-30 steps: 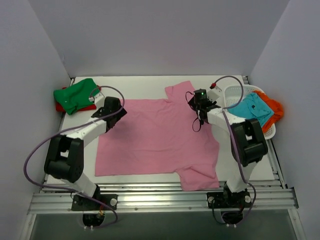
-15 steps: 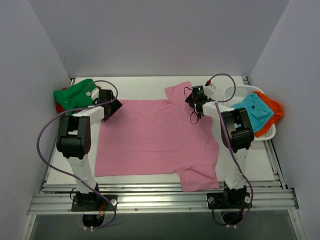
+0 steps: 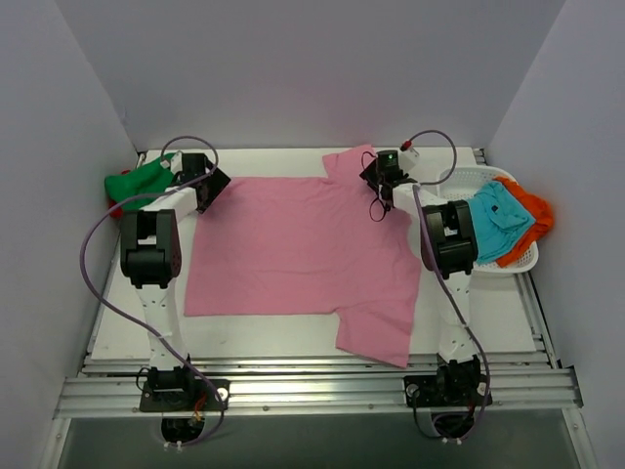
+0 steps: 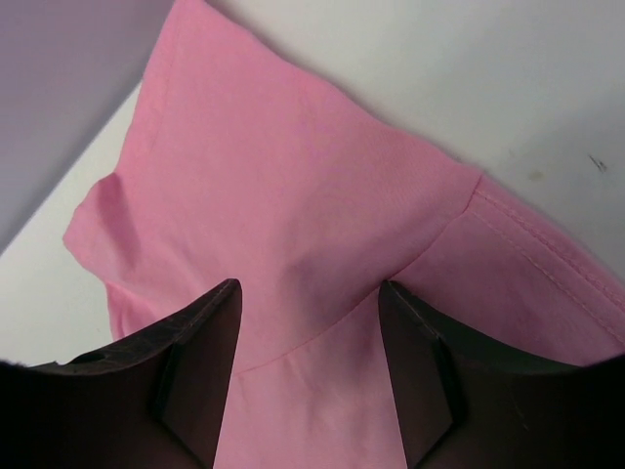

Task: Fold and stack the t-shirts
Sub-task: Flatten the tshirt out

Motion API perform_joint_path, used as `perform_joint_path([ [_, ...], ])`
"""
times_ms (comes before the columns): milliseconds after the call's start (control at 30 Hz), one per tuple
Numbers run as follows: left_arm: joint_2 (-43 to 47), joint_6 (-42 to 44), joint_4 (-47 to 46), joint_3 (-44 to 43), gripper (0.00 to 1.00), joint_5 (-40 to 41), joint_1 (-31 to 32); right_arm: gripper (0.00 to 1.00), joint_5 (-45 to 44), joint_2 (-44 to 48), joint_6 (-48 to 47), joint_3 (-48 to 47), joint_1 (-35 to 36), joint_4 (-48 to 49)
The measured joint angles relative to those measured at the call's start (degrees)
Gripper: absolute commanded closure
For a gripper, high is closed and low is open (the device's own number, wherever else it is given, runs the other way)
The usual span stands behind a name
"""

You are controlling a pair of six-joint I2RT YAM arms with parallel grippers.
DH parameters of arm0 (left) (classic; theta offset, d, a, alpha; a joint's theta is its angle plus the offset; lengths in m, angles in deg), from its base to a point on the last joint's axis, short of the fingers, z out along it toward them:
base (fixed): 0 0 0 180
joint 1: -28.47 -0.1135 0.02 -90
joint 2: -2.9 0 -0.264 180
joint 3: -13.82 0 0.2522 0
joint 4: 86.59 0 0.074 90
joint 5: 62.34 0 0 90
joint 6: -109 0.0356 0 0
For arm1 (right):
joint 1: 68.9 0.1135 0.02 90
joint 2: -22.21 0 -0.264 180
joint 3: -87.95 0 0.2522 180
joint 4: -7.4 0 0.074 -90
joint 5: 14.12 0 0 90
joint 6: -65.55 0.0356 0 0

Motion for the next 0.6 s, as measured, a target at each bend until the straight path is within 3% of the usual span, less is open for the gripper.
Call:
perform_joint_path([
  [300, -7.5, -0.8, 0.9, -11.4, 0.05, -3.3, -0.7, 0.39, 5.2, -11.3, 0.8, -17.0, -2.9, 1.0],
  [600, -7.2, -0.4, -2.4, -10.1, 0.03, -7.4, -1.4, 0.29, 10.7, -10.8, 1.0, -14.2, -3.7, 7.2],
])
